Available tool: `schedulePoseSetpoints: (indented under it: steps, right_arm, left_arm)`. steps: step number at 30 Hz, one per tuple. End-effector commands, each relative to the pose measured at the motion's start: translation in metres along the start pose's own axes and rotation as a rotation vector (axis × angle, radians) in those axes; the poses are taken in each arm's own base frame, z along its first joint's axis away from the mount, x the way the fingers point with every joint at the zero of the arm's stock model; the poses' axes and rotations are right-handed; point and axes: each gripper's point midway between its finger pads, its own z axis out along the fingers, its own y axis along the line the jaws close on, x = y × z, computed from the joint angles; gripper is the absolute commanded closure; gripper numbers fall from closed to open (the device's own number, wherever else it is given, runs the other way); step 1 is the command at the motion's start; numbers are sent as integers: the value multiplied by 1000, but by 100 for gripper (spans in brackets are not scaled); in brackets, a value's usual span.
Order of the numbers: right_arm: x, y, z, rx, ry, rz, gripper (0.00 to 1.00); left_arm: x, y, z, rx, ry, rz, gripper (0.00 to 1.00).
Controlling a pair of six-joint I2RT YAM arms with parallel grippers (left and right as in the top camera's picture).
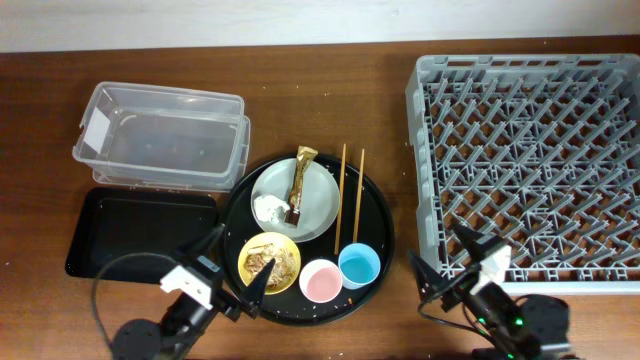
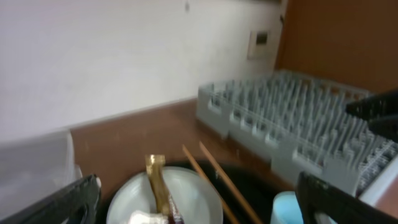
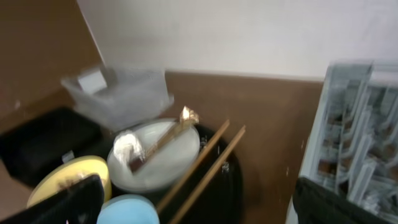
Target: Sort waste into correct bins and load items into the dishwasher rack
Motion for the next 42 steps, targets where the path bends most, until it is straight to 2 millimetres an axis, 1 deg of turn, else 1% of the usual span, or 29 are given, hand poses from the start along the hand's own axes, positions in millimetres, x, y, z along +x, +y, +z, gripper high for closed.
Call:
schedulePoseSetpoints:
  steps: [1,3,5,7,8,9,10,12,13,15,16,17,18,20,21,23,24,25,29,30,32,33,34,36,37,38,39,40,42]
  right_arm:
    - [-49,-2,-16,99,57,30,2]
    - [-63,0,-19,120,246,104,2]
    - [-74,1,-19,132,400,184,2]
    - [-82,2,-15,129,488,237,2]
    - [-80,8,-12,95,543,280,2]
    - [-74,11,-9,68,600,322,2]
    - [-66,8,-1,61,644,352,2]
    - [-57,7,5,45,698,392,1]
    - [-53,6,7,44,719,407,4]
    - [-52,5,10,44,723,409,4]
    - [-53,4,10,44,719,407,4]
    - [-54,4,11,43,714,405,4]
    - [-55,5,12,37,710,408,4]
    - [-57,10,12,6,707,421,4]
    - [-57,12,12,-2,708,424,4]
    - [-52,14,8,2,732,439,4]
    - [-50,14,6,4,746,441,2]
    - [-49,14,5,3,752,439,2]
    - [-48,14,5,3,752,440,1]
    - [-48,14,5,3,752,440,1]
    - [-48,14,5,3,752,440,1]
    - [-48,14,5,3,752,440,1]
    - [-48,14,5,3,752,440,1]
    - [-49,14,6,3,751,439,1]
    - [-49,14,6,3,749,438,1]
    - [-49,14,6,3,749,437,1]
    - [-49,14,6,3,749,437,1]
    - [-49,14,6,3,749,437,1]
    - [-49,14,6,3,749,437,1]
  left_arm:
    - [-49,3,3,-30,84,-62,0]
    - [-75,8,16,-30,205,-127,0]
    - [-101,5,28,20,269,-172,0]
    - [-110,-8,33,110,308,-215,0]
    - [-113,-18,35,177,317,-234,0]
    - [-114,-28,35,246,321,-250,0]
    - [-114,-38,35,315,326,-269,0]
    - [-110,-39,34,316,349,-303,0]
    - [-96,-33,33,257,406,-329,0]
    - [-48,-12,25,38,600,-361,0]
    - [-33,-6,22,-26,665,-363,0]
    - [-24,-6,22,-45,708,-361,1]
    - [-2,-15,28,-58,816,-399,2]
    - [24,-34,40,-39,948,-417,6]
    - [52,-45,47,-74,1069,-382,7]
    - [85,-60,53,-79,1205,-308,0]
    - [97,-61,55,-94,1251,-273,1]
    - [105,-61,56,-107,1276,-255,9]
    - [150,-59,62,-153,1432,-233,39]
    - [159,-58,62,-162,1467,-230,42]
    - [173,-56,63,-177,1508,-224,49]
    - [178,-55,63,-185,1525,-222,60]
    - [179,-55,63,-191,1529,-227,74]
    - [179,-55,64,-191,1525,-227,87]
    - [179,-55,63,-192,1530,-228,97]
    - [176,-54,57,-196,1541,-230,99]
    - [167,-54,53,-188,1535,-261,99]
    - [151,-53,52,-177,1499,-300,99]
    - [138,-48,52,-183,1456,-318,100]
